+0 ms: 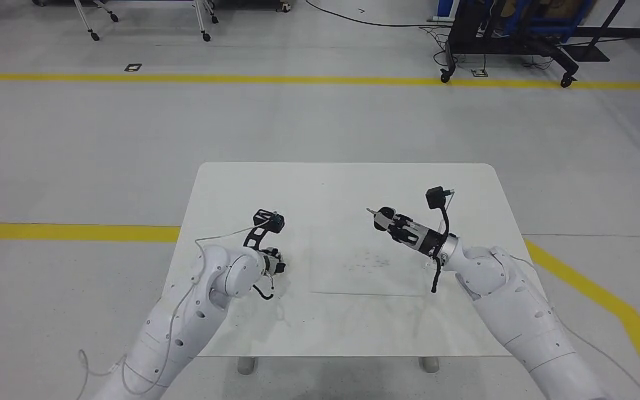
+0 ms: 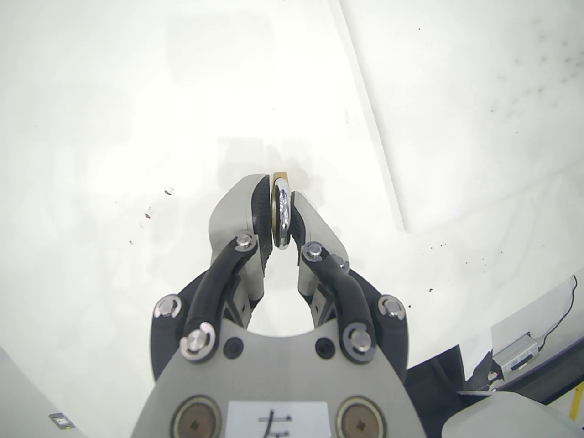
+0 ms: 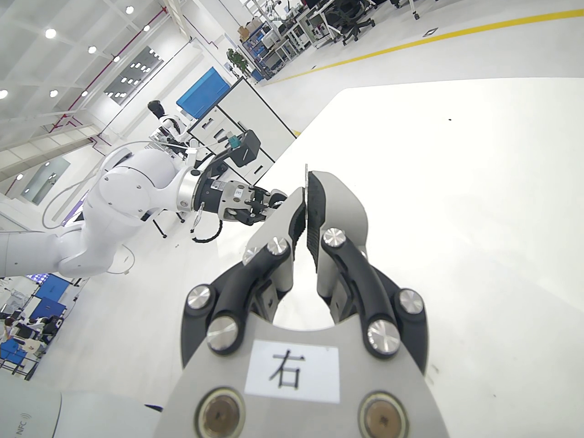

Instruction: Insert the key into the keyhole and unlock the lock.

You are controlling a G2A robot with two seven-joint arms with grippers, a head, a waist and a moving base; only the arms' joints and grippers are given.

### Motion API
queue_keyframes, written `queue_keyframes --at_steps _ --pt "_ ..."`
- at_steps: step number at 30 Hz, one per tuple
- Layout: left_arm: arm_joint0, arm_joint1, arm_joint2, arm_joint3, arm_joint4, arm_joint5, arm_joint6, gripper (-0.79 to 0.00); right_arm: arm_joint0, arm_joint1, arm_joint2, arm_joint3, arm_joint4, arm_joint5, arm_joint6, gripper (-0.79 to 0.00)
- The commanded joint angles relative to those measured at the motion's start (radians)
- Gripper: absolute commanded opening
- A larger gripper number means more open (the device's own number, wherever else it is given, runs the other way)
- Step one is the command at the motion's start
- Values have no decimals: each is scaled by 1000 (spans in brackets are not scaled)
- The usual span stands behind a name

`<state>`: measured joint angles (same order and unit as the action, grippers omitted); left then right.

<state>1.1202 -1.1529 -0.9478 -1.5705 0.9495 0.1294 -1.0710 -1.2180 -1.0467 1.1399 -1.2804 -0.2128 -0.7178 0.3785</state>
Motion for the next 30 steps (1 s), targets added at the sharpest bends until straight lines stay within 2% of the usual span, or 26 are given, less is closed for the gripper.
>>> queue_keyframes --at_steps 1,11,15,30 --pt "2 0 -2 -2 2 1 1 -690 0 0 0 0 0 0 0 -785" --pt "7 -3 -13 -2 3 0 9 -686 0 0 0 0 0 0 0 -785" --pt "9 -5 -14 -4 12 4 9 -785 0 0 0 0 0 0 0 -785" --pt "22 -7 -21 -27 35 5 -22 -785 0 0 0 0 0 0 0 -785"
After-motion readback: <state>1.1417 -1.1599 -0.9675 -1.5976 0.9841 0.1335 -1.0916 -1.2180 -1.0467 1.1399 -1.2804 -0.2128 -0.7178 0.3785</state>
